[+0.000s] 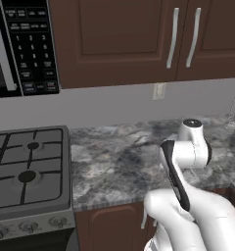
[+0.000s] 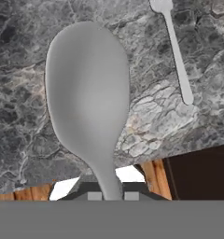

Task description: Take the fork and place it on the left side of the plate. Then take the spoon and place it on the right side of the plate. Make sure they're directly next to the plate.

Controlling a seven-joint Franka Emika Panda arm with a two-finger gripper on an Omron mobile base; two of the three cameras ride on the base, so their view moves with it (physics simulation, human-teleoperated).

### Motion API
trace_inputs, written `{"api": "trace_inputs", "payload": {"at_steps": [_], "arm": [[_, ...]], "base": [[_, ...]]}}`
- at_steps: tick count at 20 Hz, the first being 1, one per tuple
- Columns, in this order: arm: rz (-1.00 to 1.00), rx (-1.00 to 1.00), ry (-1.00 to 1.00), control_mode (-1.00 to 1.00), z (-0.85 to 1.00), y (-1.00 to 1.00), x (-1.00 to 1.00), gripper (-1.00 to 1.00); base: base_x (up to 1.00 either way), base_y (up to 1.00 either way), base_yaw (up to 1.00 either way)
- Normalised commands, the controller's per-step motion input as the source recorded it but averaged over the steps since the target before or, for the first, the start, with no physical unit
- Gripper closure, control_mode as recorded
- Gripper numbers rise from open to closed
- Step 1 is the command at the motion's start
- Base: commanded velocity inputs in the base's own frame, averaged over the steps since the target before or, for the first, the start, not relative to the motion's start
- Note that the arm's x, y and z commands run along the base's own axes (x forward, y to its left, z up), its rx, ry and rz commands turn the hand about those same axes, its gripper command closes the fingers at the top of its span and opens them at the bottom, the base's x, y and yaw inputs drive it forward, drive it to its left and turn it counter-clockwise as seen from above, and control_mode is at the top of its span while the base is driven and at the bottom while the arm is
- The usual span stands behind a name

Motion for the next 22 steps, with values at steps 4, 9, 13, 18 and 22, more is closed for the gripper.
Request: {"api": "trace_inputs", "payload": {"at_steps": [4,9,13,18,22], "arm": [[-0.06,-0.07,0.00,-1.00,0.99,-0.32,-0.69,1.00],[-0.04,-0.15,0.09,-1.00,0.97,-0.11,-0.26,1.00],[0.02,-0.09,0.04,-1.00,1.00,0.00,-0.05,1.00],[0.08,-0.04,0.00,-1.00,0.65,0.00,-0.33,1.00],[0.15,0.00,-0.01,-1.00,0.07,0.00,-0.41,1.00]], "base": [[0.00,0.00,0.00],[0.00,0.00,0.00],[0.00,0.00,0.00],[0.00,0.00,0.00],[0.00,0.00,0.00]]}}
